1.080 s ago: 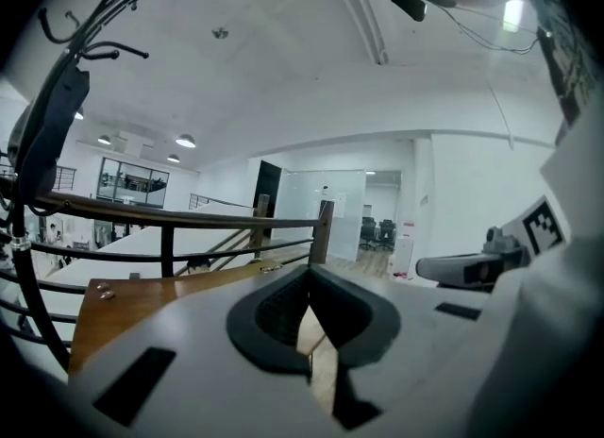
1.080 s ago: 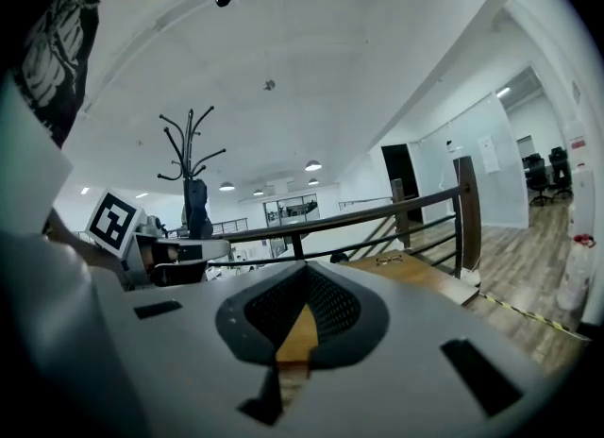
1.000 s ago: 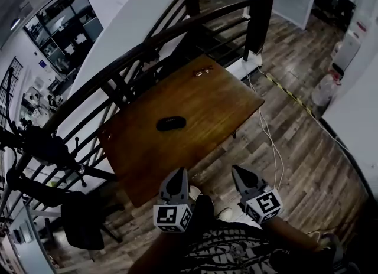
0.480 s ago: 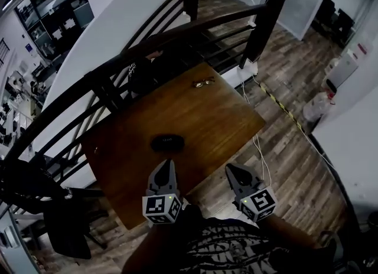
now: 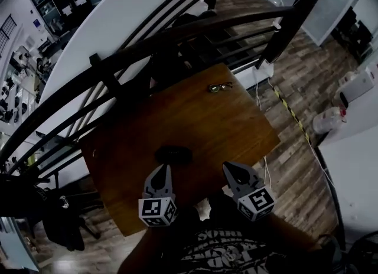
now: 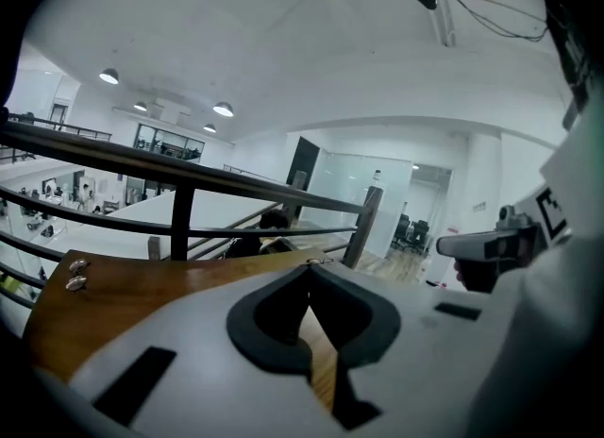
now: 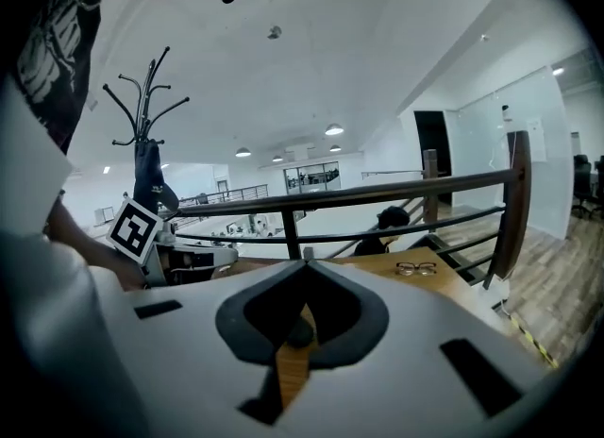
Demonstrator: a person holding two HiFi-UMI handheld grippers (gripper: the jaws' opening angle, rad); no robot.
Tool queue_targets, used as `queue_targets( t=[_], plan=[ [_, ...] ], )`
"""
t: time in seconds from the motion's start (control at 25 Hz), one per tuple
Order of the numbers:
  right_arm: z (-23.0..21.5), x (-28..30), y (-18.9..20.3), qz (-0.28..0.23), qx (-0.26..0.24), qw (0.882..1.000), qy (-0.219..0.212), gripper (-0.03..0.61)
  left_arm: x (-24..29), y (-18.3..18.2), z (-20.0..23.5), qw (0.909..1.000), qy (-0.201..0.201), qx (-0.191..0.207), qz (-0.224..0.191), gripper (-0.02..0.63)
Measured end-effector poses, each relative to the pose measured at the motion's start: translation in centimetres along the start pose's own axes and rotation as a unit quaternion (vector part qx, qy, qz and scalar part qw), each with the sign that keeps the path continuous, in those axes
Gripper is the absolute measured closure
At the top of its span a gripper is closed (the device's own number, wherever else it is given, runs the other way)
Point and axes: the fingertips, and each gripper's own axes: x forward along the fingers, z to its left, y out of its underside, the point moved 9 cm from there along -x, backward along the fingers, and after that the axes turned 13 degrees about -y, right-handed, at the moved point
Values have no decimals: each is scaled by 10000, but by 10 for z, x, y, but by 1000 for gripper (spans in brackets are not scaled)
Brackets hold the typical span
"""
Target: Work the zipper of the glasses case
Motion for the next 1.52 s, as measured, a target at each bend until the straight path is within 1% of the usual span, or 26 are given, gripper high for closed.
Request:
queue_targets(
  t=[0.08,0.16,0.28,0.4,0.48,0.52,0.56,0.64,0.68,0.72,0.76,0.8,0.84,0.88,0.92,0.96,1.0,1.08,1.12,1.24,1.32,1.4,1.52],
  plan=[
    [-28,16,3,159,120,9995,-255,587,19,4,-4,9997,-217,61,104,606],
    [-57,35,9,332,71,9975,-621,587,39,10,-10,9987,-428,75,274,606],
    [-101,64,25,540,-76,9923,-1114,586,77,25,-15,9956,-574,105,726,606],
    [-140,90,38,792,41,9878,-1341,587,113,41,-15,9888,-817,246,1228,606],
    [-151,105,51,1039,99,9818,-1588,586,124,52,-11,9832,-954,127,1551,606],
    [-154,114,59,1220,153,9757,-1812,587,130,57,-8,9804,-991,64,1699,606],
    [-156,124,68,1435,252,9668,-2097,586,136,62,-5,9776,-1000,33,1850,606],
    [-159,143,91,1885,365,9425,-2737,588,148,73,-2,9704,-909,87,2235,606],
    [-157,151,103,2120,256,9289,-3026,588,153,81,-2,9654,-811,176,2471,606],
    [-152,156,115,2371,18,9151,-3261,586,155,89,-2,9606,-699,308,2673,606],
    [-146,161,126,2618,-314,9014,-3433,586,157,97,-2,9576,-584,475,2781,606],
    [-138,167,134,2832,-671,8886,-3546,586,158,102,0,9577,-464,655,2762,606],
    [-133,173,139,2994,-978,8779,-3608,586,159,105,1,9602,-340,830,2644,606],
    [-129,181,141,3099,-1190,8703,-3639,586,161,106,3,9627,-224,989,2509,606],
    [-126,188,141,3162,-1319,8652,-3661,587,163,106,5,9634,-124,1127,2428,606],
    [-123,195,142,3211,-1409,8609,-3687,575,163,105,6,9625,-40,1227,2418,606],
    [-119,201,143,3267,-1501,8556,-3725,517,163,105,7,9610,28,1263,2460,606],
    [-110,209,148,3419,-1768,8383,-3861,502,160,106,11,9585,145,1121,2617,606],
    [-105,213,151,3506,-1955,8264,-3948,502,158,106,13,9582,206,998,2673,606],
    [-93,224,158,3736,-2563,7853,-4220,503,157,105,18,9584,392,740,2730,607],
    [-89,227,161,3816,-2870,7609,-4394,503,155,105,18,9559,489,598,2832,607],
    [-88,229,163,3816,-3121,7422,-4540,503,152,106,20,9517,576,473,2977,607],
    [-83,233,168,3682,-3579,7129,-4777,503,150,104,24,9468,662,314,3132,607]
  ],
)
